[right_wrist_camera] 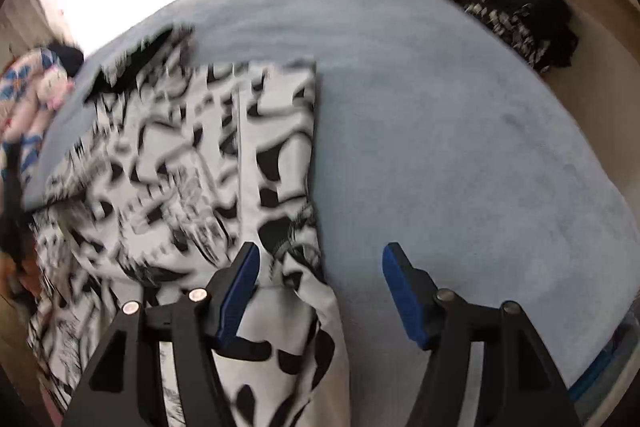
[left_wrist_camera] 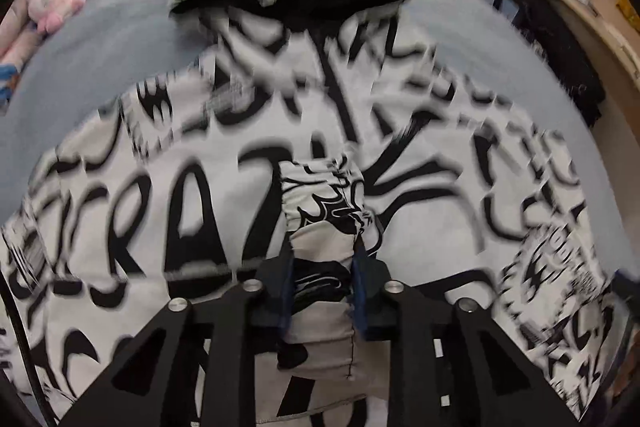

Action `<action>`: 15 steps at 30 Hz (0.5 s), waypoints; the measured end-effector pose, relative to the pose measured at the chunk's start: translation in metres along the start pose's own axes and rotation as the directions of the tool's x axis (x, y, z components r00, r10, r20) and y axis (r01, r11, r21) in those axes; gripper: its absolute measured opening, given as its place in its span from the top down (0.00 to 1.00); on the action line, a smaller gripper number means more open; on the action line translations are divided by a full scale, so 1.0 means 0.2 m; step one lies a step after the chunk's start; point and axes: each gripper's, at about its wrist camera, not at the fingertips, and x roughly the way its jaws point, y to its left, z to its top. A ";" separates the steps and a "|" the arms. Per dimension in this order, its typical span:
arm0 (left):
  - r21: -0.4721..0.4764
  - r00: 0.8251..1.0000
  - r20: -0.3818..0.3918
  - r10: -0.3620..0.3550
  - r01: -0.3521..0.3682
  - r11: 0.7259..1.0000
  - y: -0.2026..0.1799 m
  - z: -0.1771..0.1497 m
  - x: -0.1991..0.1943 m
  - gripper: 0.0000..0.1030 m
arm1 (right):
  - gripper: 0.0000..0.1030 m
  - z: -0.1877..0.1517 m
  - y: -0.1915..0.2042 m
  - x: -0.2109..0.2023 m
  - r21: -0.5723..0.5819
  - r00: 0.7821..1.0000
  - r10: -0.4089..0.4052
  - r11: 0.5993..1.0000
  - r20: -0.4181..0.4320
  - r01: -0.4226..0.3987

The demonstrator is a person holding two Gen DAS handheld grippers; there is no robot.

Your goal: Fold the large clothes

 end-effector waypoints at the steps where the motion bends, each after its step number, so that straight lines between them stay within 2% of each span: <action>1: -0.001 0.999 0.038 0.001 -0.001 1.000 -0.01 0.03 -0.05 0.81 | 0.38 -0.01 0.01 0.03 -0.018 1.000 0.008 1.000 -0.020 -0.008; 5: -0.015 0.991 0.131 0.022 -0.021 1.000 0.03 0.13 -0.15 0.82 | 0.38 -0.03 0.12 0.10 -0.101 0.999 0.000 0.995 -0.039 -0.004; 8: -0.033 0.985 0.164 0.056 -0.051 0.998 0.09 0.14 -0.17 0.82 | 0.38 -0.02 0.20 0.11 -0.146 1.000 -0.009 0.989 -0.018 0.006; 10: -0.044 0.986 0.141 0.093 -0.087 0.995 0.14 0.12 -0.10 0.82 | 0.38 -0.03 0.26 0.13 -0.185 0.999 -0.038 0.982 0.000 0.038; 12: -0.038 0.988 0.081 0.132 -0.129 0.991 0.18 0.07 0.03 0.82 | 0.39 -0.04 0.29 0.17 -0.215 0.997 -0.076 0.974 0.007 0.075; 15: -0.005 0.986 0.034 0.165 -0.165 0.986 0.19 -0.02 0.18 0.75 | 0.39 -0.05 0.29 0.23 -0.223 0.994 -0.102 0.971 -0.040 0.090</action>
